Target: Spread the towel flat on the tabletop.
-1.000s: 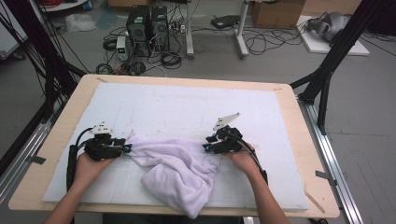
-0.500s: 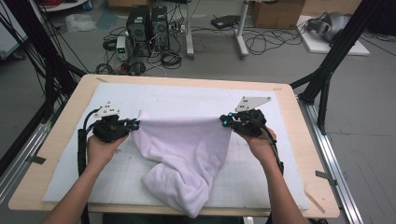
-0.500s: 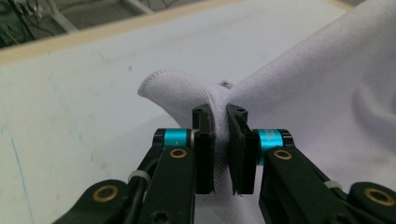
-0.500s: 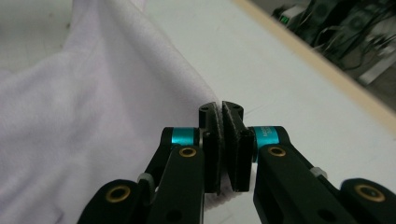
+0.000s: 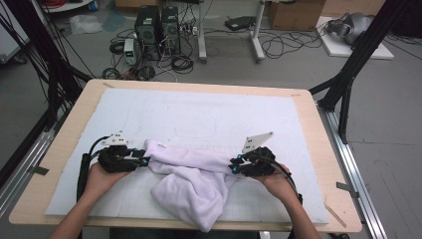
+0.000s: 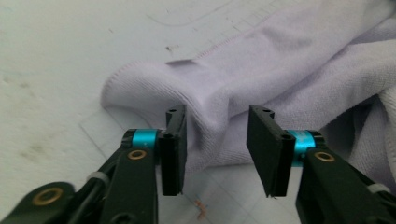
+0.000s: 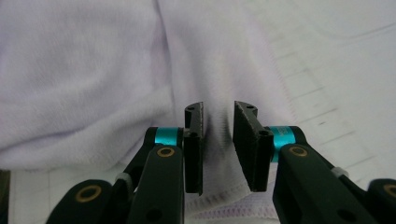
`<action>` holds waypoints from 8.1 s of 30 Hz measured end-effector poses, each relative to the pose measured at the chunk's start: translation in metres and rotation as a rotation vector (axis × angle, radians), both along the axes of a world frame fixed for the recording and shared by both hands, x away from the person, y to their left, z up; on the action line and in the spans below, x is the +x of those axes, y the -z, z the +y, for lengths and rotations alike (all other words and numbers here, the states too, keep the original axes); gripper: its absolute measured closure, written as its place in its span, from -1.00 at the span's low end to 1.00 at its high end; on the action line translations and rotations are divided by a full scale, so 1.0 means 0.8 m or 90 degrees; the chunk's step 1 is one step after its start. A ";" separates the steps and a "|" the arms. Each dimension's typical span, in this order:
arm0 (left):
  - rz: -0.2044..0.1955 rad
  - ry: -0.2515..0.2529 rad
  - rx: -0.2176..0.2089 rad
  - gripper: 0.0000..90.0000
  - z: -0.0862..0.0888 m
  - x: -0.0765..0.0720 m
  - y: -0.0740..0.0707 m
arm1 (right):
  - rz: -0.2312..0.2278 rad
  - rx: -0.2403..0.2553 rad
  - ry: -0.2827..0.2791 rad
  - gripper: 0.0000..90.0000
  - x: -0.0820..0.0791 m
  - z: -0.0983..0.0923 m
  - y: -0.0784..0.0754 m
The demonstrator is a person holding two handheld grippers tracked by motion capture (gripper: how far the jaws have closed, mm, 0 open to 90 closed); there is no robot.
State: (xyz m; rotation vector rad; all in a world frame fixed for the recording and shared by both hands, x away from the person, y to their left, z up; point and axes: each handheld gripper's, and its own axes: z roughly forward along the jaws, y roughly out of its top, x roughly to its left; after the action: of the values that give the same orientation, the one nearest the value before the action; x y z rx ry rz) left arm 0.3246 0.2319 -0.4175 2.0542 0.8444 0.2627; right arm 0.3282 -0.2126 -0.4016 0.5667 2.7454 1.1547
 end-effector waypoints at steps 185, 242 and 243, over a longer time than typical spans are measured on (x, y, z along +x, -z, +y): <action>-0.116 0.024 -0.014 0.94 -0.032 -0.045 -0.067 | -0.051 0.131 -0.184 0.90 -0.100 0.088 -0.056; -0.024 -0.061 0.010 0.87 -0.017 0.027 -0.016 | -0.054 -0.009 0.061 0.93 0.007 -0.008 -0.014; -0.015 -0.065 0.024 0.87 -0.019 0.035 -0.009 | -0.044 -0.006 0.070 0.93 0.016 -0.010 -0.009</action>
State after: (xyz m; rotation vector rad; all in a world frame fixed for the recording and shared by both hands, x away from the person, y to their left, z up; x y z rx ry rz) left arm 0.3525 0.2163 -0.4105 2.0415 0.9390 0.3603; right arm 0.3412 -0.2209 -0.3942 0.6554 2.6236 1.1152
